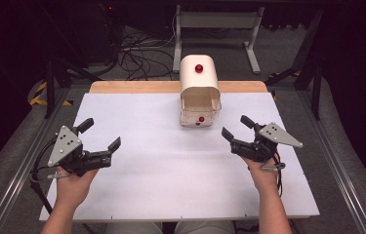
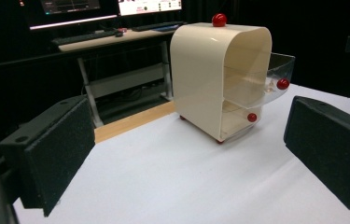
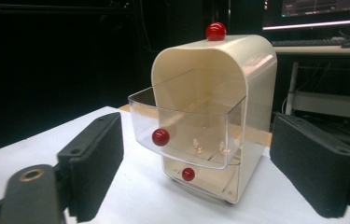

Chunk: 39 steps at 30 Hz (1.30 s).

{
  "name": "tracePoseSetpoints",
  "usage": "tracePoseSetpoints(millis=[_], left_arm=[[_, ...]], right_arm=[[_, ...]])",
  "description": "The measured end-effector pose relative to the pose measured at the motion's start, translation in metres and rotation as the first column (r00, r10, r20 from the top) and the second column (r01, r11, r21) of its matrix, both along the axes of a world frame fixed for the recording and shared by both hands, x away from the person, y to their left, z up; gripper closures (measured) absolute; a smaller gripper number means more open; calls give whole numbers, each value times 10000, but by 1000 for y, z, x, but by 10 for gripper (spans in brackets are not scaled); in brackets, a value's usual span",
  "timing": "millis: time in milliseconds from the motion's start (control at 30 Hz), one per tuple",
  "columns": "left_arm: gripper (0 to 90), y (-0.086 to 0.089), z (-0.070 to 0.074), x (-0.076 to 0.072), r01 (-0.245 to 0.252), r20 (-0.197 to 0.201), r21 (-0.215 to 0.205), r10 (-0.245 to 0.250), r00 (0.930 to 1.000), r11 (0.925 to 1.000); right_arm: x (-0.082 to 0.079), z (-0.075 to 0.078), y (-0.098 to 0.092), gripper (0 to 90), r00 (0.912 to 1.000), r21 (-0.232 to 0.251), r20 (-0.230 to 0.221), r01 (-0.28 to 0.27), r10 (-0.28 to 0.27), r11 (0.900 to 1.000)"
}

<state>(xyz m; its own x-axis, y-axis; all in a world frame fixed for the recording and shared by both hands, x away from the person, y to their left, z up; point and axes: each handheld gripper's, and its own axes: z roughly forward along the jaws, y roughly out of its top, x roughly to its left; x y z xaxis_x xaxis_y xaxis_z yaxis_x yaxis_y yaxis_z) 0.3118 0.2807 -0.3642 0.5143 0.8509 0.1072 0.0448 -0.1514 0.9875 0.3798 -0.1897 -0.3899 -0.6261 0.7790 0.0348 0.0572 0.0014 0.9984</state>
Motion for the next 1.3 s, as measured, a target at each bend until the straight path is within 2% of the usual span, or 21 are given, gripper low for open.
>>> tracePoseSetpoints(millis=[233,533,900,1000,1133,1300], left_arm=[[26,-1,0,0,4,0,-53,-4,10000,10000],[26,-3,0,1,47,-19,-4,-47,10000,10000],[26,-3,0,1,50,-2,-48,-50,10000,10000],[26,-3,1,1,48,11,-18,-48,10000,10000],[26,-4,0,1,89,-10,26,-89,10000,10000],[25,-4,0,1,91,2,16,-91,10000,10000]], right_arm=[[-5,2,-3,127,9992,61,369,-182,180,9998],[-8,2,-7,121,9991,34,396,-144,143,9999],[-8,1,-5,135,9990,-247,434,72,-61,9997],[-8,1,-4,174,9988,-329,466,142,-126,9994],[-11,0,-2,316,9973,-507,679,324,-290,9982],[-12,-1,-1,427,9965,-549,675,531,-493,9971]])
